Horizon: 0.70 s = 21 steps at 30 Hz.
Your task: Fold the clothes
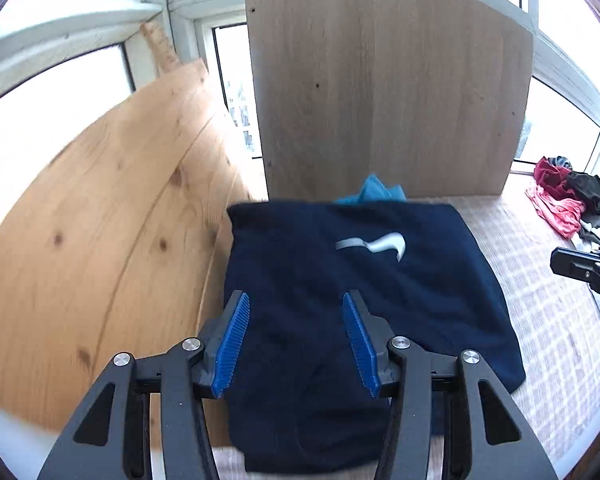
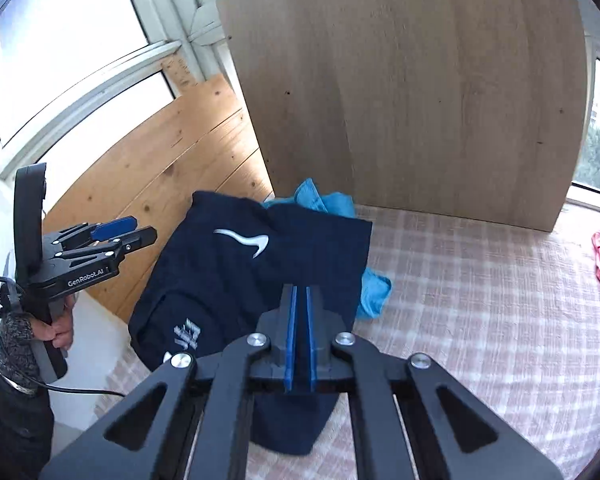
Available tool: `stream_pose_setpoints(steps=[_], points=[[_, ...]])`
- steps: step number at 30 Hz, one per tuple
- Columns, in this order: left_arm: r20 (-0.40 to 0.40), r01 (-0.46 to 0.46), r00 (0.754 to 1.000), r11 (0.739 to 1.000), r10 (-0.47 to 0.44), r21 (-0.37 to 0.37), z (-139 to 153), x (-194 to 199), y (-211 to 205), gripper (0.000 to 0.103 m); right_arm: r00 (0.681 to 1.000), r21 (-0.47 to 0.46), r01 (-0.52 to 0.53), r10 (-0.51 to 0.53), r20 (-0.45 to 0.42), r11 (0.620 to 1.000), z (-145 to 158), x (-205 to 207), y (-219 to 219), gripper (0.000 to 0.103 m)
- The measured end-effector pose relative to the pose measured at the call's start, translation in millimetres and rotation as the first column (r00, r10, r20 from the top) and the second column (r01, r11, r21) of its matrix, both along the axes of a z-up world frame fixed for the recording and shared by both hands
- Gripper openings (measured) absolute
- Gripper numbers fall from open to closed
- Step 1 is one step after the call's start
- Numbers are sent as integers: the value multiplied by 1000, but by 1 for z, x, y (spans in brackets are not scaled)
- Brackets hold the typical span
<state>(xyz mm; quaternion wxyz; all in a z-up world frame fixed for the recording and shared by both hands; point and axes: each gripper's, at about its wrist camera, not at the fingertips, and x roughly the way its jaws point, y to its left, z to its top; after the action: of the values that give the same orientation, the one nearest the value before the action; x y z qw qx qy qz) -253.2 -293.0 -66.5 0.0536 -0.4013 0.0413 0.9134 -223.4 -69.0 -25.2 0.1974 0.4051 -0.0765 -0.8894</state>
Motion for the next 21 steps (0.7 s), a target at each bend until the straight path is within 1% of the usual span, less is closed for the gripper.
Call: stream_pose_setpoints(steps=[1,3,4,5,6,7,8,9,10,11,12,13,14,16,17,18,21], points=[[-1,-4,1000,1000,4,6,2,-19,0,46,1000,-17,1,0,10,1000,-1,-15,-2,5],[15,-14,1000,999,14,41,-1,-52,-6,45,1000,-48,1,0,28,999,-4,-44,-6,5],[32,-21,999,999,19,44,-6,-67,-8,45,999,-44,-16,17,35,999,-11,-56,-14,5],[60,-28,998,999,26,31,-15,-81,-8,45,998,-42,-33,35,43,999,-19,-67,-21,5],[86,-35,996,999,36,-9,-24,-92,-7,44,996,-53,-55,58,61,997,-26,-80,-27,5],[107,-46,993,995,56,-92,-34,-91,-9,44,993,-56,-78,83,85,995,-39,-94,-35,5],[117,-52,990,981,75,-185,-42,-86,-11,44,990,-34,-86,89,109,996,-52,-108,-42,5],[121,-51,989,962,86,-270,-52,-85,-11,44,988,4,-69,67,139,998,-65,-120,-42,4],[121,-50,988,943,95,-330,-59,-82,-12,41,985,42,-52,44,167,998,-77,-131,-43,1],[118,-50,988,935,97,-352,-60,-76,-16,36,981,74,-35,20,192,997,-89,-142,-42,1],[116,-46,989,931,94,-361,-58,-70,-20,37,981,37,-8,0,195,999,-88,-144,-36,1],[117,-42,989,933,90,-357,-56,-68,-21,36,985,13,-4,2,171,1000,-79,-141,-34,1],[123,-38,989,940,84,-339,-55,-71,-21,36,989,-12,-1,3,146,1000,-70,-138,-32,6],[108,-25,992,948,63,-318,-48,-72,-17,36,997,-53,-15,19,75,998,-49,-129,-31,6],[97,-18,994,951,50,-310,-44,-72,-14,36,999,-58,-27,29,43,998,-40,-126,-34,8],[85,-11,996,953,38,-301,-40,-73,-11,38,999,-46,-33,35,30,998,-34,-125,-38,10],[45,35,999,959,-23,-281,-25,-77,3,38,998,26,-53,52,31,998,-32,-131,-49,11]])
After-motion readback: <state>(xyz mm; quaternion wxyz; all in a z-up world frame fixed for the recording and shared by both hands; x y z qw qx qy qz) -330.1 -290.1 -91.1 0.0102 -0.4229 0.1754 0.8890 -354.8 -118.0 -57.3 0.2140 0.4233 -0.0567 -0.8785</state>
